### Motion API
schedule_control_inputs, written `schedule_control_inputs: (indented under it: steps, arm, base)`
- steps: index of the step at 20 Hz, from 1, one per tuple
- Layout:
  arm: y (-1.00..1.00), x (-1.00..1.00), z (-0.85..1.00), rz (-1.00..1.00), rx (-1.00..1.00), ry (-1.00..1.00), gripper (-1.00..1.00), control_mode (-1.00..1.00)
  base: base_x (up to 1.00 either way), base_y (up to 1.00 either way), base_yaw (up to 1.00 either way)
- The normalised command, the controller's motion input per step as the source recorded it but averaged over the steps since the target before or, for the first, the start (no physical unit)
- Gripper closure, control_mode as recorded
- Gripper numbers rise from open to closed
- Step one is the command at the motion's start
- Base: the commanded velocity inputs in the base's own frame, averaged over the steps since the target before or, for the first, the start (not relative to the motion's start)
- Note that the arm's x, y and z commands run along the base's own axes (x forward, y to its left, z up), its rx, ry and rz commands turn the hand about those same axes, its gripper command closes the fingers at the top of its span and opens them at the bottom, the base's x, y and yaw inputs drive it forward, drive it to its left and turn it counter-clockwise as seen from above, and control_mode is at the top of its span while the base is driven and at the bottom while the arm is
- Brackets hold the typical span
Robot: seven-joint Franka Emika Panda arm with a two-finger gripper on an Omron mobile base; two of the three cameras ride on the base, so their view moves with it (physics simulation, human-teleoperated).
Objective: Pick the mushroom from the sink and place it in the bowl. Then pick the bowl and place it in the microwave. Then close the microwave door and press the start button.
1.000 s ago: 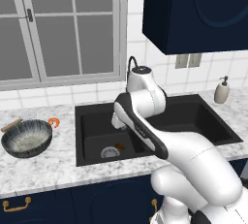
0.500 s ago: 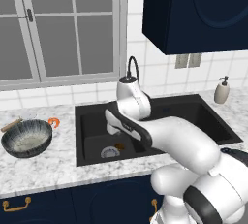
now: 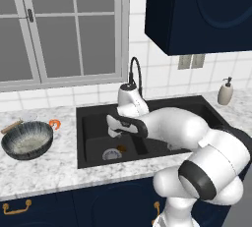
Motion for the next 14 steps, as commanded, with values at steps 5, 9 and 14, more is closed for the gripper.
schedule_control_inputs:
  steps: [5, 9, 14]
  arm:
    - [0.00, 0.46, -0.28, 0.00, 0.00, 0.00, -1.00, -1.00]
    - [0.00, 0.40, -0.30, 0.00, -0.01, 0.00, -1.00, -1.00]
    - [0.03, 0.38, -0.32, 0.00, -0.03, -0.08, -1.00, -1.00]
  base:
    - [0.00, 0.00, 0.00]
    - [0.00, 0.00, 0.00]
    - [0.00, 0.00, 0.00]
